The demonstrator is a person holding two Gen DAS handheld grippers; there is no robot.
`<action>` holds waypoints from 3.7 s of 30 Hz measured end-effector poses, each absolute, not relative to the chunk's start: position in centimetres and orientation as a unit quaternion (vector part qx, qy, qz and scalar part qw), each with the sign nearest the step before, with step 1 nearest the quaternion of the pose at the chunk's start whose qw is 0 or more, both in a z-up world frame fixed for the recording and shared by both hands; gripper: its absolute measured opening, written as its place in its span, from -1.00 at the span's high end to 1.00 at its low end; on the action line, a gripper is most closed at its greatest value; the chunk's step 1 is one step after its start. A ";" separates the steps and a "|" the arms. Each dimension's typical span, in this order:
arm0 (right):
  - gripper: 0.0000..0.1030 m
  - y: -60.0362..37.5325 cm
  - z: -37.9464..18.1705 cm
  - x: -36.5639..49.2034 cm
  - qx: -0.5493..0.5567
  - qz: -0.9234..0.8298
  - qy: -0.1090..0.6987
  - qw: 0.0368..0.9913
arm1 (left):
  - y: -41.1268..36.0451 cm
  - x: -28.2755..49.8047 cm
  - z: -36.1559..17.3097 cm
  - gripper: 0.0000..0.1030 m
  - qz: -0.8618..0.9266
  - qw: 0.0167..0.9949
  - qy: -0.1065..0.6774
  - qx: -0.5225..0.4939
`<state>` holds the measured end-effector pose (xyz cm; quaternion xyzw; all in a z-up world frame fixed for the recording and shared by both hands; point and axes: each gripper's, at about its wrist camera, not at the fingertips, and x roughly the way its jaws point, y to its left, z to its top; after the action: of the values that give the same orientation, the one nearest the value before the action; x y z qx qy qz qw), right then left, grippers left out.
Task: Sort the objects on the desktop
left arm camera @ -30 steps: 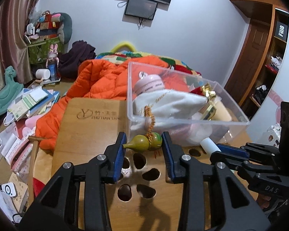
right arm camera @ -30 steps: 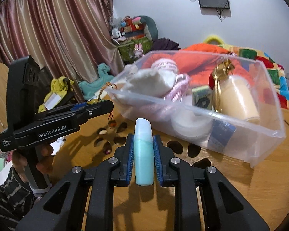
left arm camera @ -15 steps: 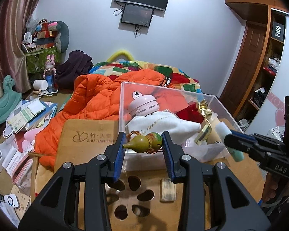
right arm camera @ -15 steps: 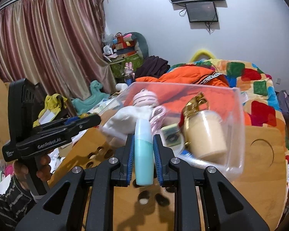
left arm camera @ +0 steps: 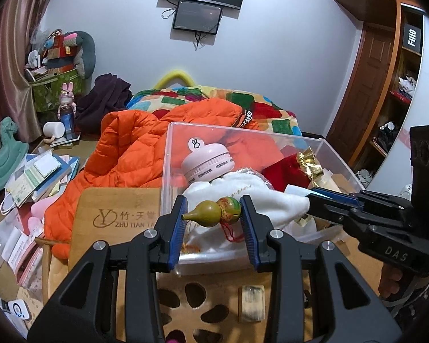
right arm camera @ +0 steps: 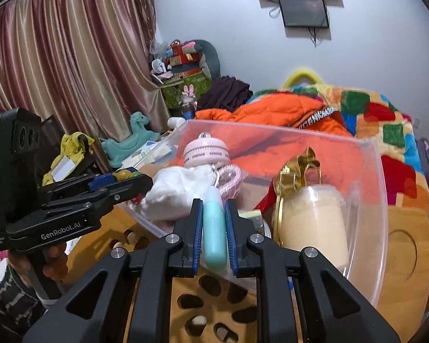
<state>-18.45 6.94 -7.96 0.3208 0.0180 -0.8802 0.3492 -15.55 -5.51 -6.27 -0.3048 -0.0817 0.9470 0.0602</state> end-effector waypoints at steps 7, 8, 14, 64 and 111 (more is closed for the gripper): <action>0.73 6.3 -7.7 -17.0 0.297 -0.895 0.067 0.325 | -4.6 -16.9 -6.4 0.29 0.944 0.070 -0.071 -0.314; 0.73 6.3 -7.5 -16.8 0.296 -0.896 0.069 0.325 | -4.7 -16.8 -6.4 0.29 0.943 0.072 -0.074 -0.316; 0.65 6.9 -6.7 -15.1 0.288 -0.898 0.061 0.327 | -5.1 -16.0 -6.2 0.29 0.938 0.086 -0.088 -0.324; 0.56 3.5 -13.5 -11.1 0.364 -0.833 0.151 0.389 | -6.4 -9.7 -8.2 -0.33 0.955 0.060 -0.039 -0.287; 0.64 12.9 -5.8 -15.0 0.278 -0.893 0.036 0.353 | 2.4 -10.9 -10.4 -0.89 0.946 0.065 0.042 -0.314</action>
<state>-14.99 12.85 -5.85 0.2775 0.0360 -0.8928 0.3529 -10.88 2.45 -10.40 -0.3143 0.0421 0.9462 0.0651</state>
